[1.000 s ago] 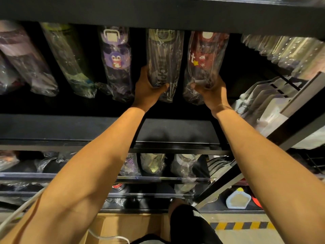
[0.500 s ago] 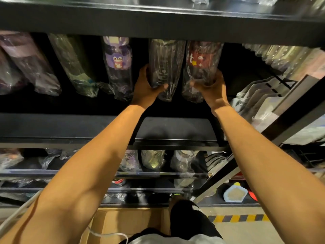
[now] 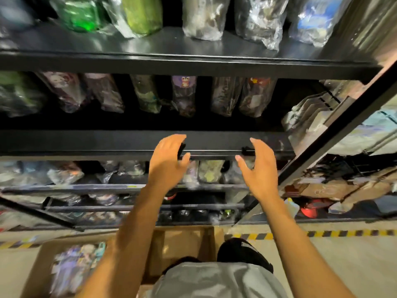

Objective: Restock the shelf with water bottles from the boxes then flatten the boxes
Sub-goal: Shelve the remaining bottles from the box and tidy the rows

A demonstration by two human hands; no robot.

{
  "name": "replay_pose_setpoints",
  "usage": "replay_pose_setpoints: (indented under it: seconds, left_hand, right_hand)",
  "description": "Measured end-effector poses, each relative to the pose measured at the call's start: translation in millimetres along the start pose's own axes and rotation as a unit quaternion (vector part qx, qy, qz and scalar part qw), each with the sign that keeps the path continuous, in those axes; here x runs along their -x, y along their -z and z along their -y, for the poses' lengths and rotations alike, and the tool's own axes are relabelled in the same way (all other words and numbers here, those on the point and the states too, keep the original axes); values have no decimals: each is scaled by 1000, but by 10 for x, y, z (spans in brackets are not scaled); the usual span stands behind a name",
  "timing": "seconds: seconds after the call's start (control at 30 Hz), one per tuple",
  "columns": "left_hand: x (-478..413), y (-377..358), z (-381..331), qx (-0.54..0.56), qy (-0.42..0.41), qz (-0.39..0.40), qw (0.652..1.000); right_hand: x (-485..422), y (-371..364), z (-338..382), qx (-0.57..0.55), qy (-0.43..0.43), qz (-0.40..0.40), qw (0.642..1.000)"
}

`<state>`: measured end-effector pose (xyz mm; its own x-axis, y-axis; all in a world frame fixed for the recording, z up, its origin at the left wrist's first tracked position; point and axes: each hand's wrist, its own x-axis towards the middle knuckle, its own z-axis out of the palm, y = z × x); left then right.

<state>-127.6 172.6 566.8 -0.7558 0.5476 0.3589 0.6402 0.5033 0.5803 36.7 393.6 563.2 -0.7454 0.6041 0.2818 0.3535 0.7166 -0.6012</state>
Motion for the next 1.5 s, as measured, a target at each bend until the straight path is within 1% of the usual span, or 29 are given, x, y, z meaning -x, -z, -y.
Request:
replay_pose_setpoints:
  seconds: [0.13,0.2,0.27,0.3,0.4,0.5,0.57,0.63,0.7,0.77,0.9,0.97,1.07,1.13,1.23,1.3,1.43,1.5]
  left_hand:
    - [921,438,203,-35,-35,44,998]
    - [1397,646,326,-42,-31,57,997]
    - [1840,838,466,-53,-24,53,997]
    - [2063,941,513,-55,-10,48,997]
    - [2749,1271,600,-47,67,30,996]
    - [3392,1564,600,-18,148,10,989]
    - [3790,1786,554,-17,176,3,984]
    - [4183,2047,557,-61,196,14,979]
    - [4588,2309,623,-100,225,28,969]
    - [4930,2552,721,-114,251,23,961]
    - [5309,2892,1036,-108,277,20,955]
    - [5445,3054,1291,-105,280,13,954]
    - [5621,3305,1781,-89,253,11,963]
    - [5705,3465,2217,-79,237,12,968]
    - [5719,3692,2798,-96,271,41,957]
    - [5704,3808,3105,-101,291,83,948]
    - [5679,3986,3619,-93,281,133,946]
    - [5609,4001,3793,-83,313,144,935]
  right_hand:
    - [1031,-82,424,35,11,27,999]
    - [1461,-149,605,46,13,46,998]
    - [1880,-240,702,64,15,79,995]
    - [2079,-286,750,67,19,94,993]
    - [2537,-396,944,35,40,137,989]
    - [2869,-543,1145,37,65,157,985]
    - [3083,-628,1305,20,79,173,982]
    - [3279,-751,1479,-7,96,179,979]
    - [3545,-886,1638,7,107,189,976]
    - [3852,-981,1812,9,116,199,973]
    - [4432,-1061,2205,-5,74,242,968]
    - [4706,-1165,2397,5,82,256,963]
    - [5023,-1432,2660,21,57,268,961]
    - [5166,-1682,2877,33,31,261,964]
    - [5296,-2043,3258,40,-1,239,970]
    - [5282,-2261,3496,48,-21,232,971]
    - [5125,-2752,3910,71,-50,243,966]
    - [4967,-3049,4043,70,-81,257,961]
